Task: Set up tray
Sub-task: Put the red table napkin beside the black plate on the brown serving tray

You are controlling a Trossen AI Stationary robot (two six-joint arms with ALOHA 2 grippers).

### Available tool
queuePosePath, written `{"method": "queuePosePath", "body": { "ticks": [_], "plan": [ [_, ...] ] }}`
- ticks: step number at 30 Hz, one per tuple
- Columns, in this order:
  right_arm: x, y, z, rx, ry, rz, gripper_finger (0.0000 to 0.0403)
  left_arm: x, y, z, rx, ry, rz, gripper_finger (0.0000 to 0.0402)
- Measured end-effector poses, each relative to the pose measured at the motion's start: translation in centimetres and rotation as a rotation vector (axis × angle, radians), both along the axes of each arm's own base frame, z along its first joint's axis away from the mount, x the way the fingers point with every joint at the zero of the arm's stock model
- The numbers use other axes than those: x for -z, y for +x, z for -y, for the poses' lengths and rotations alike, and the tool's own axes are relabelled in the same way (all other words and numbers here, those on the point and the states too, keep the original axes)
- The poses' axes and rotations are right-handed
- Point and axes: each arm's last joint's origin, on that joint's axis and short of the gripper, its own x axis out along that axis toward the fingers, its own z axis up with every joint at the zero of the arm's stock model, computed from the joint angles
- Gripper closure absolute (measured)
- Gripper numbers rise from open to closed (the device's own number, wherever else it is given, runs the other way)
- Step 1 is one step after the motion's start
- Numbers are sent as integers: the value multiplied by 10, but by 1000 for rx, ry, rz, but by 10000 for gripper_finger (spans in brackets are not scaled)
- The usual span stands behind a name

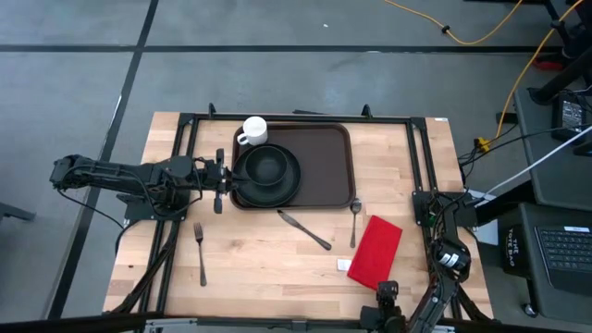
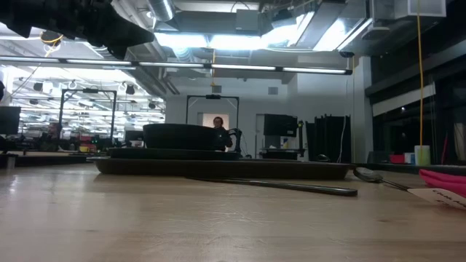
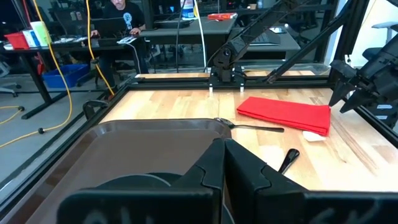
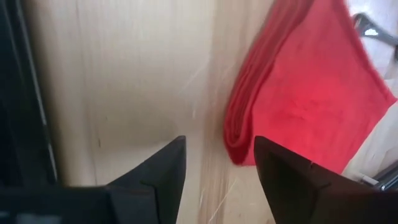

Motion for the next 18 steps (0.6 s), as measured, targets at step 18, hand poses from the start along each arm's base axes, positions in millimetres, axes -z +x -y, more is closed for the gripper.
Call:
{"method": "queuePosePath", "body": {
  "ticks": [18],
  "plan": [
    [-33,-10,16,-16,49,-18,211,0,0,0,1,0,0,395]
  ]
}}
